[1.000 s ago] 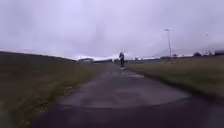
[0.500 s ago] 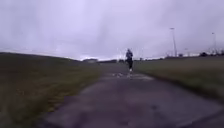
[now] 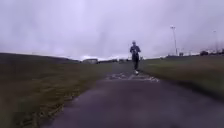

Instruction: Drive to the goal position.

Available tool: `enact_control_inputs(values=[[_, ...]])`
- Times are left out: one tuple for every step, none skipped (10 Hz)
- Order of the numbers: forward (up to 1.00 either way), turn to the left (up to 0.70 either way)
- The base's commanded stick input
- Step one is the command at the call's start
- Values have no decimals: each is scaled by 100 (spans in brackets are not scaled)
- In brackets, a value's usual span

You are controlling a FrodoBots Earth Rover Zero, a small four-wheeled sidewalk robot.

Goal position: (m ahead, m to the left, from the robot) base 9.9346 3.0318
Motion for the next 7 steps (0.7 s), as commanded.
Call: enact_control_inputs(values=[[100, 0], [100, 0], [100, 0], [100, 0], [100, 0], [100, 0], [100, 0]])
